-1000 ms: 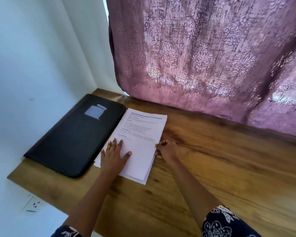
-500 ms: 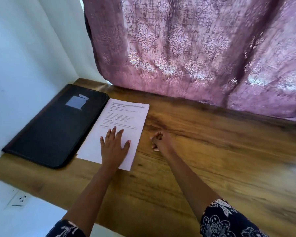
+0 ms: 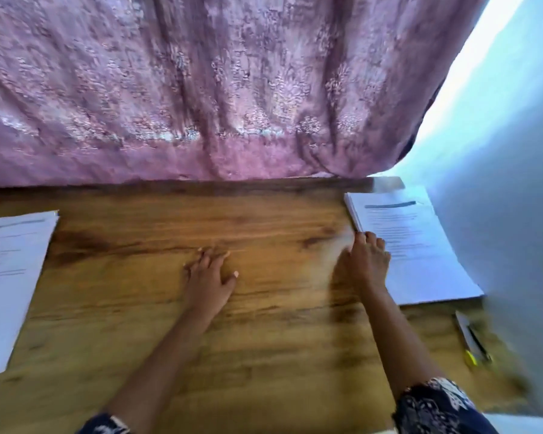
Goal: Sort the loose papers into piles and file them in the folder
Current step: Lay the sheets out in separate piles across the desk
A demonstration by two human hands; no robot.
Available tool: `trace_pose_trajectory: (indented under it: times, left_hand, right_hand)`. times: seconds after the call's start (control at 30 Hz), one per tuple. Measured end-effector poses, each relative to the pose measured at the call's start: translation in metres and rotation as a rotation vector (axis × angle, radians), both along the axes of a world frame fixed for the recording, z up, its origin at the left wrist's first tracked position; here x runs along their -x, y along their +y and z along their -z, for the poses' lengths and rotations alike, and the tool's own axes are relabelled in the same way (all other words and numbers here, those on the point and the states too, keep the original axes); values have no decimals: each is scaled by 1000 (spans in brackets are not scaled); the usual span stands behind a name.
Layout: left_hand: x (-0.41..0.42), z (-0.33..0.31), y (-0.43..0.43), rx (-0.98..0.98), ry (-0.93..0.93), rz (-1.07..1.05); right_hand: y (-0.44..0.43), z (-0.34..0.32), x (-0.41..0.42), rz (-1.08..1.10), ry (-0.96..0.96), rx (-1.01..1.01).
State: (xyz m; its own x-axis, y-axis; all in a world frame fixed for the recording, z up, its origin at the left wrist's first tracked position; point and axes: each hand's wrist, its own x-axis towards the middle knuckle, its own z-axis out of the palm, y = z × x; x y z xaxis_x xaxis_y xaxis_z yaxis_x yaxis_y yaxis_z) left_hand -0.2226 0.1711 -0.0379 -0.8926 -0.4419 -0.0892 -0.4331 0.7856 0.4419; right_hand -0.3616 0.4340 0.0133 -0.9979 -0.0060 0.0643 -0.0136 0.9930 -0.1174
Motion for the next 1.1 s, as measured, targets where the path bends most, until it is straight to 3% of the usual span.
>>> trace_pose_trajectory:
  times: [0.17,0.3,0.47,0.53,0.67,0.8,0.97,1.1]
  left_hand:
    - [39,5,70,17,18,13]
    - [52,5,115,12,8,70]
    - [70,-5,164,-130,-12,171]
    - [81,-7,175,-304,31,184]
    - [99,-29,187,-871,192,14]
    - [112,-50,191,-1143,118,-132]
    - [115,-47,179,-1139,25,-183]
    - [97,-33,133,-948,98,-303]
  right_hand:
    - [50,0,14,25,-69,-5]
    - [63,0,10,-81,-120,-28]
    - [70,-10,8,-194,-106,-51]
    - [74,-13,12,-181,-78,-50]
    - [74,-16,12,-165,-33,13]
    - [69,-17,4,-191,-37,44]
    - [47,-18,-14,-309,-151,163]
    - [24,-8,-25,-426,-396,511]
